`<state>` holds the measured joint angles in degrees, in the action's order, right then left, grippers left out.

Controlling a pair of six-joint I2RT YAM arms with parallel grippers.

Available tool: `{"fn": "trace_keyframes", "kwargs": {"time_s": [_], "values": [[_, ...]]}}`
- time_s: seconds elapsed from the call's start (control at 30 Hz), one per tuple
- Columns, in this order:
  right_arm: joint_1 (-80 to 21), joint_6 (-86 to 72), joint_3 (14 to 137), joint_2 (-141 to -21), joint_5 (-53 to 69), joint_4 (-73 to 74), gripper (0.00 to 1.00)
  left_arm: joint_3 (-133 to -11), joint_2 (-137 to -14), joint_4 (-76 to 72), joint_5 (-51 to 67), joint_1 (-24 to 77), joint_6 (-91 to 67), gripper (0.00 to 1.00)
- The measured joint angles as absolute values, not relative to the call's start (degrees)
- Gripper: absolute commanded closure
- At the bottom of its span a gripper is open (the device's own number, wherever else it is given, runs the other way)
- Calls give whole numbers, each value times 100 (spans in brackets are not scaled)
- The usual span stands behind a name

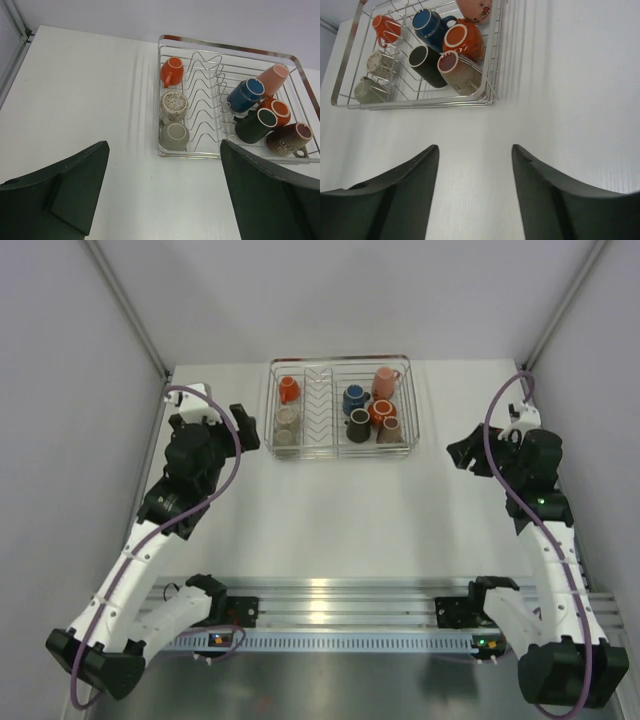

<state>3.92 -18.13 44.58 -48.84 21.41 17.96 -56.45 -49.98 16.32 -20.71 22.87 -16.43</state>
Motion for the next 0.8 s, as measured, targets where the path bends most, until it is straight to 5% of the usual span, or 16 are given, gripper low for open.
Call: {"fn": "trace_keyframes", "kwargs": {"time_s": [0.07,0.1,0.3,0.53,0.8], "values": [[392,-1822,4436,-4799,2008,1785,24,-5636,-5043,1616,-2067,2259,-1669,1],[392,-1826,4425,-4757,1925,1774,1,-5603,-5070,1562,-2062,2233,-1691,1],[392,-1822,4104,-4755,1037,1140,1,-4906,-5395,910,-1404,1225,-2154,1],[637,-1822,3454,-6200,-609,-381,1,-3140,-6547,-777,-458,-1754,-3059,1],[913,-2045,2451,-7533,-1313,-1538,0,-526,-6200,-3218,-1612,-1872,-2969,1]]}}
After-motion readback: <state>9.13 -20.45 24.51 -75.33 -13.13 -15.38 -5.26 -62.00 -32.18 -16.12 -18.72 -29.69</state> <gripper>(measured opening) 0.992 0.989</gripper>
